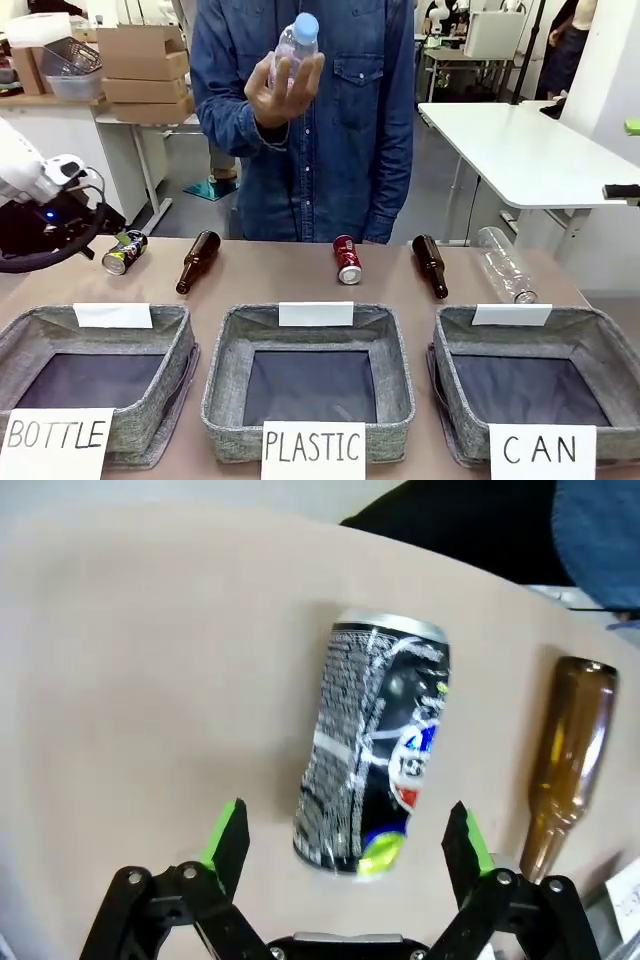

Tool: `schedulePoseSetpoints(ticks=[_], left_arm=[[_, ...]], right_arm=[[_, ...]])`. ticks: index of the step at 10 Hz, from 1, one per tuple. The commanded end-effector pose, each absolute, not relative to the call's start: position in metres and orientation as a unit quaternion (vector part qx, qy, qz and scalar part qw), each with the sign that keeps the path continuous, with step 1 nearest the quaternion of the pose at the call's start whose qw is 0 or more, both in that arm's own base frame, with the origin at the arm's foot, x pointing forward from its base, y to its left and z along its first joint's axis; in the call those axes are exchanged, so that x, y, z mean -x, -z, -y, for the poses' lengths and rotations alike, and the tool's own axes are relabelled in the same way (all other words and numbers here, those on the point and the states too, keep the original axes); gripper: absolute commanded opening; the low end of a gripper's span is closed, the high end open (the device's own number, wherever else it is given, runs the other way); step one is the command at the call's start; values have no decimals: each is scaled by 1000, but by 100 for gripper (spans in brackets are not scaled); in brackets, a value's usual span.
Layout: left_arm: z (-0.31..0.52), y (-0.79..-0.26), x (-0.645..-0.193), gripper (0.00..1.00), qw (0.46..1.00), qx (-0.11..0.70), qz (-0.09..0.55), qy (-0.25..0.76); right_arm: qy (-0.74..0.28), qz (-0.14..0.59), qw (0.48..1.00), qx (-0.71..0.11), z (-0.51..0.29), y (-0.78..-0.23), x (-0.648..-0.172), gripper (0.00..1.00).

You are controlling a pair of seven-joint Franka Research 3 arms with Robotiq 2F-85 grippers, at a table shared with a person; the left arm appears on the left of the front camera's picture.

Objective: Sort the can waste into the basket.
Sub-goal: Pick up the can waste from the table and place it in the right Fabric basket.

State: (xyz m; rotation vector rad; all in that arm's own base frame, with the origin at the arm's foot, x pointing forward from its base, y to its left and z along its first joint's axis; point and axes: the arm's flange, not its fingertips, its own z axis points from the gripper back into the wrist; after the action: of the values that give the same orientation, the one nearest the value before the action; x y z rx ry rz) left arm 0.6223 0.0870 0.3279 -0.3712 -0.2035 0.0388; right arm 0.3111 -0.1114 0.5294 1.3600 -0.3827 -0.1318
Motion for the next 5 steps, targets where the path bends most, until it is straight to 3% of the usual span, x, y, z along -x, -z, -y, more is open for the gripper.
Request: schedulePoseSetpoints(ticks=[1,5], left_arm=[[-84,-320,-644,100,983,166,71,-10],[-72,-302,-658,100,986,161,50,15]], right_arm=[[48,187,752,-630,112,-532,-314,100],[48,187,752,-630,112,-532,-314,100]])
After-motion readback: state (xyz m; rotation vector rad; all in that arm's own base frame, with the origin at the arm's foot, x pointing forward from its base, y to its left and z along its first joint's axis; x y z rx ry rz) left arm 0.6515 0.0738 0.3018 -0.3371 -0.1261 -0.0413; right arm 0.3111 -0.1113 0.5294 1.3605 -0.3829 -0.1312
